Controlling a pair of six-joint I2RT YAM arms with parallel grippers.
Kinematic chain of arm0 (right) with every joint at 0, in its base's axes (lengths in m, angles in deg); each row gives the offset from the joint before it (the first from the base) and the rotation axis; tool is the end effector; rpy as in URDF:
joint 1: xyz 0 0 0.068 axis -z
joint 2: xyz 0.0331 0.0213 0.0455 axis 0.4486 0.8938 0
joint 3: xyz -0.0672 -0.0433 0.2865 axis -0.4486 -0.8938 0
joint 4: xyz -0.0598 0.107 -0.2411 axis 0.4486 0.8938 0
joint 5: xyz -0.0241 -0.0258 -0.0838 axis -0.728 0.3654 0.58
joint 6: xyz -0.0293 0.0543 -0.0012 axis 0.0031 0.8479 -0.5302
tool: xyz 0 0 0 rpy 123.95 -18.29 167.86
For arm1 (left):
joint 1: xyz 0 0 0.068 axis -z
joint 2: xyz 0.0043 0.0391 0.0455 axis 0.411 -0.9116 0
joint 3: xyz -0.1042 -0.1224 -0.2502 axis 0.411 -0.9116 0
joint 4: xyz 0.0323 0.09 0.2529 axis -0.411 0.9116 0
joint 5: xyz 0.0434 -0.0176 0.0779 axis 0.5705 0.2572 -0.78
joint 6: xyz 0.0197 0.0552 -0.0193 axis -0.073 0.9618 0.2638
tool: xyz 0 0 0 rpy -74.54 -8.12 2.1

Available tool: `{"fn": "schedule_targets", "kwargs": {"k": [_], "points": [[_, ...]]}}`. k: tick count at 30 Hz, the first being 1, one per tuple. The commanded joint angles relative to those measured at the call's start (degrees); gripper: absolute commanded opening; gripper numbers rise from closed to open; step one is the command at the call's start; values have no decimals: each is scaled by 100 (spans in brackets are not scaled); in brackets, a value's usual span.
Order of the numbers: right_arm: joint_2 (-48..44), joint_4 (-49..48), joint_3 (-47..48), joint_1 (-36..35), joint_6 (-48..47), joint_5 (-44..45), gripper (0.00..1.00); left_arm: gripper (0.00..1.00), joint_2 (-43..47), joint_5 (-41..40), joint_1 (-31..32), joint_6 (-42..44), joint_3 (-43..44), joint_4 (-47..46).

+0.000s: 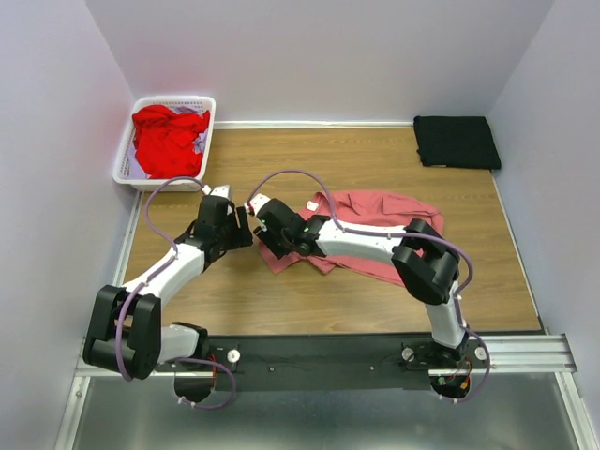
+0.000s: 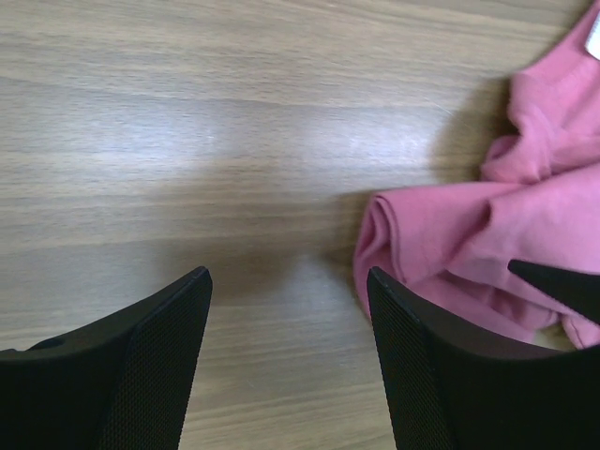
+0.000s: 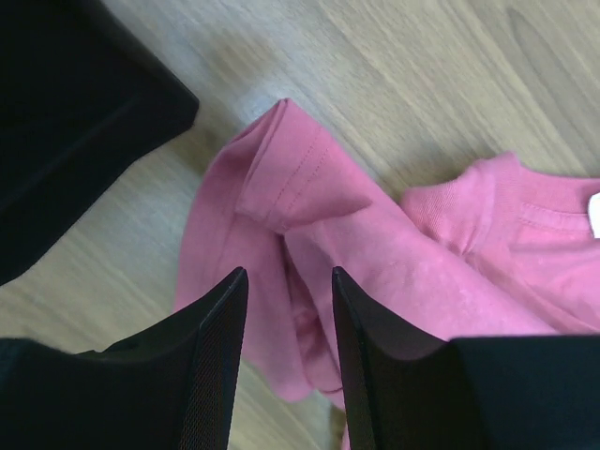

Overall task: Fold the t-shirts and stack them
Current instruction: Flatten the tshirt out

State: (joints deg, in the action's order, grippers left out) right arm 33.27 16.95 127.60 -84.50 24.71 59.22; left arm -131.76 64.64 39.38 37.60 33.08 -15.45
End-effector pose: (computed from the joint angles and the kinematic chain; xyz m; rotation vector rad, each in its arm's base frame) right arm 0.2576 0.3949 0.2031 -1.0355 2.1806 0.2913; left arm 0.2474 -0.0664 0.2002 -0.2036 2.3631 -0.3312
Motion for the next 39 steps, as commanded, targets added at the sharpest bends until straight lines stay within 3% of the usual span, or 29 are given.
{"fn": "schedule_targets", "kwargs": {"k": [1,14,17,21,24,32,39], "points": [[266,-102,322,-139,-204,968,48,75,-17,-239,-175,-27,116,-78],[644,-146,287,-218,-441,1048,48,75,-96,-19,-457,-10,125,-148],[671,-137,304,-218,-441,1109,40,75,-114,16,-448,-1,125,-157],[574,-137,322,-218,-424,1250,18,75,-114,16,-448,-1,125,-166],[346,-146,305,-219,-397,1373,1,75,-105,16,-457,8,116,-175],[-769,-129,-301,-201,-160,2040,1,75,-114,368,-448,60,81,-272],[-2377,107,-1935,413,639,2954,1,75,-184,701,-439,104,55,-351]]}}
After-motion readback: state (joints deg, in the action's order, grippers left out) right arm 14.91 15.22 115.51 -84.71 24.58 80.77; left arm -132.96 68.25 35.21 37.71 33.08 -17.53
